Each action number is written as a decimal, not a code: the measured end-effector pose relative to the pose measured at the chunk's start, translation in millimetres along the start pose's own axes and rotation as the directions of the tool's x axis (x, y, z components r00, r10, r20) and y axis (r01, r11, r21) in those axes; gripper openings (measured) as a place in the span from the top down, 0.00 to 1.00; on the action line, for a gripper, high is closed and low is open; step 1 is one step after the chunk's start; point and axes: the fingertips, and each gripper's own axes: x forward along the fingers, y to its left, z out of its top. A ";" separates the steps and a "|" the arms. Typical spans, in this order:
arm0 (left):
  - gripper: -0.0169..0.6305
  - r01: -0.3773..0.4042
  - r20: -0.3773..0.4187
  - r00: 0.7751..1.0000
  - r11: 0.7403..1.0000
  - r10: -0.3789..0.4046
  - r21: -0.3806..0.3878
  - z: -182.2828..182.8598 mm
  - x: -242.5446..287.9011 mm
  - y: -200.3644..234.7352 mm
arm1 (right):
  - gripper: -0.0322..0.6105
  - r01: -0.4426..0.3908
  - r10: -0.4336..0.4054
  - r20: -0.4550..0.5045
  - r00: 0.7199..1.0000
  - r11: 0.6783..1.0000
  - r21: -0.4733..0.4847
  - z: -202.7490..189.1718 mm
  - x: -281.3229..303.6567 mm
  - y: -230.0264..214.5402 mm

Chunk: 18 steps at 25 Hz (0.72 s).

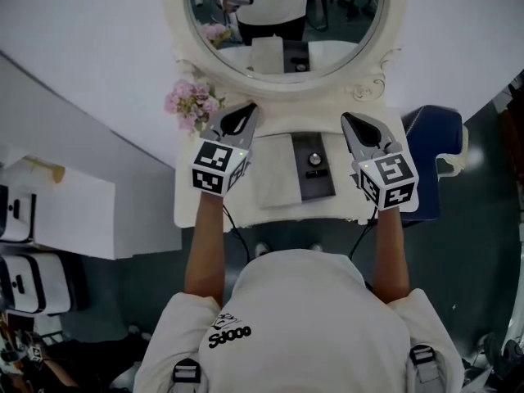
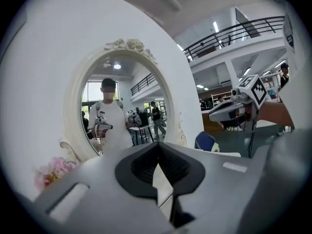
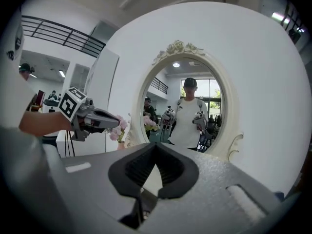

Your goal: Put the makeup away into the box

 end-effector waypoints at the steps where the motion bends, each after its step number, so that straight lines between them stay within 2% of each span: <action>1: 0.95 0.008 0.020 1.000 1.000 -0.008 0.001 6.7 -3.5 0.7 | 0.95 0.001 -0.001 0.012 1.000 1.000 -0.006 7.1 0.4 2.9; 4: 0.95 0.021 0.067 0.997 0.999 -0.023 0.024 24.2 -13.8 3.6 | 0.95 0.003 -0.002 0.037 0.999 1.000 -0.022 25.7 3.5 10.8; 10: 0.95 -0.018 0.143 0.990 0.997 0.007 0.074 56.2 -33.9 19.5 | 0.95 0.012 -0.005 0.093 0.996 0.997 -0.073 61.7 5.9 18.4; 18: 0.95 -0.019 0.171 0.985 0.994 0.000 0.111 70.0 -43.8 22.9 | 0.95 0.028 -0.015 0.108 0.994 0.993 -0.118 78.5 7.5 25.3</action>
